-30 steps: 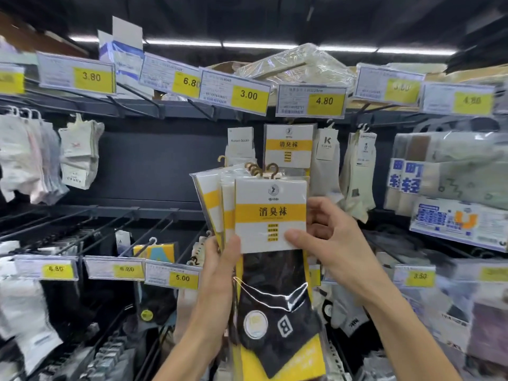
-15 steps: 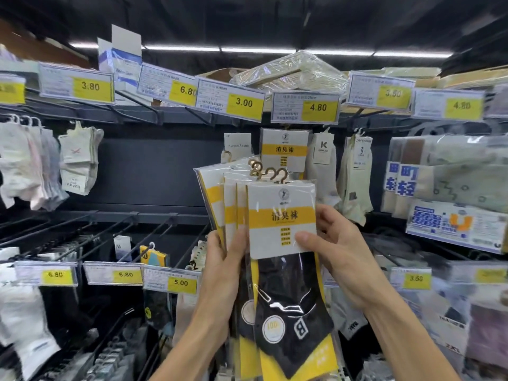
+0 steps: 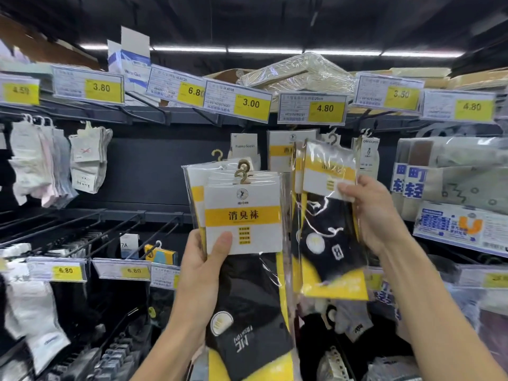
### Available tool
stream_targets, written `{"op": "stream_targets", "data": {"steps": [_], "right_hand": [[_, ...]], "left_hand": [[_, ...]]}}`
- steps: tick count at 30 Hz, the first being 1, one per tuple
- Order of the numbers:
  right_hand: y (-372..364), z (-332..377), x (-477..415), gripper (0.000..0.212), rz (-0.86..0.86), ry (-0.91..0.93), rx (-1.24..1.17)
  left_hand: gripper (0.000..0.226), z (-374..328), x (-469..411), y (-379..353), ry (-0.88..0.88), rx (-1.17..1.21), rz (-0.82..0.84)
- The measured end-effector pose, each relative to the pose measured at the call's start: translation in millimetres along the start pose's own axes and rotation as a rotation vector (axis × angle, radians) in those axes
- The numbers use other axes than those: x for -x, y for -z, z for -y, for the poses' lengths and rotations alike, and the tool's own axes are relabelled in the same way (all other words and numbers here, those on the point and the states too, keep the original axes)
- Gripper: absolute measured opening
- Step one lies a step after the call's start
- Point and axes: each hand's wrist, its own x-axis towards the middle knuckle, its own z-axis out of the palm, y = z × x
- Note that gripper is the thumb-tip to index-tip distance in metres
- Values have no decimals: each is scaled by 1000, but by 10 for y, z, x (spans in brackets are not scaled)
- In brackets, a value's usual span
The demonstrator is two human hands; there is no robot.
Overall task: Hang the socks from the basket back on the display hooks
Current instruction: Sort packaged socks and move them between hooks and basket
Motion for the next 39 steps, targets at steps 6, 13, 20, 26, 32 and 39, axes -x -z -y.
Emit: {"op": "stream_targets", "data": {"steps": [6,13,20,26,32,39], "right_hand": [[-138,-54,-582,39,-54,181,253],[-328,-216,-929,42,14,262,409],[-269,-301,-1093,49,3,253,570],[-216,-322,-1071,49,-3,254,592],[-287,-281,-854,51,-80,263,635],[-603,-318,339,20,-11,500,496]], "left_hand": [[58,-42,39,-63,-11,-8,55],[49,-29,74,-138,-5,-12,84],[53,-8,56,-169,5,28,100],[51,-4,57,-146,-2,58,106],[51,9,10,-83,-8,75,91],[46,71,-62,5,-37,61,61]]}}
